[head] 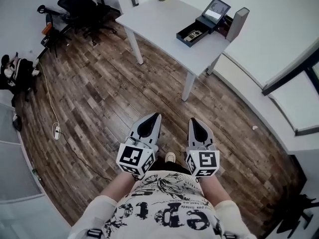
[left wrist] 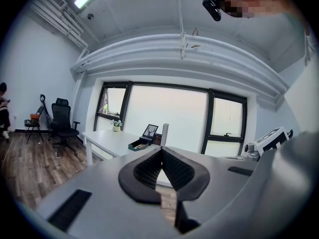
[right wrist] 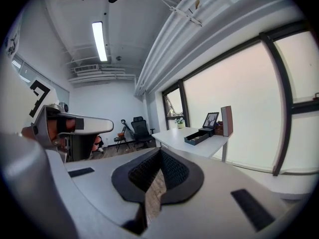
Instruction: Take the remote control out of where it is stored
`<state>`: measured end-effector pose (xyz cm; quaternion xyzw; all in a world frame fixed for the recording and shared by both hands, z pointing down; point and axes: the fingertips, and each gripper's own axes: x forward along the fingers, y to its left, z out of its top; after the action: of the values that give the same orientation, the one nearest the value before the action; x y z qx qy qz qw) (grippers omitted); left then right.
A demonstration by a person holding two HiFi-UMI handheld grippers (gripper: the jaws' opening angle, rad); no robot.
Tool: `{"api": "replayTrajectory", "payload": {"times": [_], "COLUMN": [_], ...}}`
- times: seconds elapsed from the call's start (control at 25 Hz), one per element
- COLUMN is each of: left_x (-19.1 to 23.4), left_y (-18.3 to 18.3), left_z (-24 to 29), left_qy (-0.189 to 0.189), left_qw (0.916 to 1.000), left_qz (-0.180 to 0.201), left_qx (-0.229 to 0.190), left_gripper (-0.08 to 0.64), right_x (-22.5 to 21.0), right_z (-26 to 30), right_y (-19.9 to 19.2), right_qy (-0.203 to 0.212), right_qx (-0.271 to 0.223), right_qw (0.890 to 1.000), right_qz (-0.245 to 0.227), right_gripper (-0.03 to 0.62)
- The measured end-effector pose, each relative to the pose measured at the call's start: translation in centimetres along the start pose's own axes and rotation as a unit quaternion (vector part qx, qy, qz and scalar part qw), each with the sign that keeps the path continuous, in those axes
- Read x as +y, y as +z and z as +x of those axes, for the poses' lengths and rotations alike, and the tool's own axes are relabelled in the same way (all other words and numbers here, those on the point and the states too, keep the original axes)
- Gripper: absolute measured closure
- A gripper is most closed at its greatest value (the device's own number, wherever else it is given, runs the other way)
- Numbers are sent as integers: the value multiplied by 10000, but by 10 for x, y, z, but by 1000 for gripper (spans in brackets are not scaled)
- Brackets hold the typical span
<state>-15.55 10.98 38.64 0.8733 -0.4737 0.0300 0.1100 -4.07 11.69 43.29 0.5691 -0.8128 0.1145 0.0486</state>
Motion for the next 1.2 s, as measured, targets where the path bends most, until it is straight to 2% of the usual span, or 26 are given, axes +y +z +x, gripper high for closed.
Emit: {"api": "replayTrajectory", "payload": {"times": [0.2,0.4,0.68,0.88,1.04,1.2], "left_x": [-2,5,51,81,104,150], "left_y": [4,-3,27,42,60,76], "left_z": [49,96,175,240,291,338], "left_qy": [-257,-563,-941,-1321,-1676,-1797], "left_qw": [9996,9980,9952,9905,9848,9825], "left_qz": [-13,-94,79,-30,218,166], "left_qx": [82,276,245,379,403,458], "left_gripper": [551,551,551,551,551,551], "right_x": [-40,-71,-97,-118,-139,-159], "right_z": [7,38,112,172,229,281], "right_y": [6,5,35,54,74,77], "right_qy": [-361,-684,-1016,-1275,-1457,-1687], "right_qx": [63,208,170,280,317,428], "right_qw": [9993,9974,9947,9914,9888,9843], "right_qz": [-14,73,49,97,55,294], "right_gripper": [591,591,591,591,591,591]}}
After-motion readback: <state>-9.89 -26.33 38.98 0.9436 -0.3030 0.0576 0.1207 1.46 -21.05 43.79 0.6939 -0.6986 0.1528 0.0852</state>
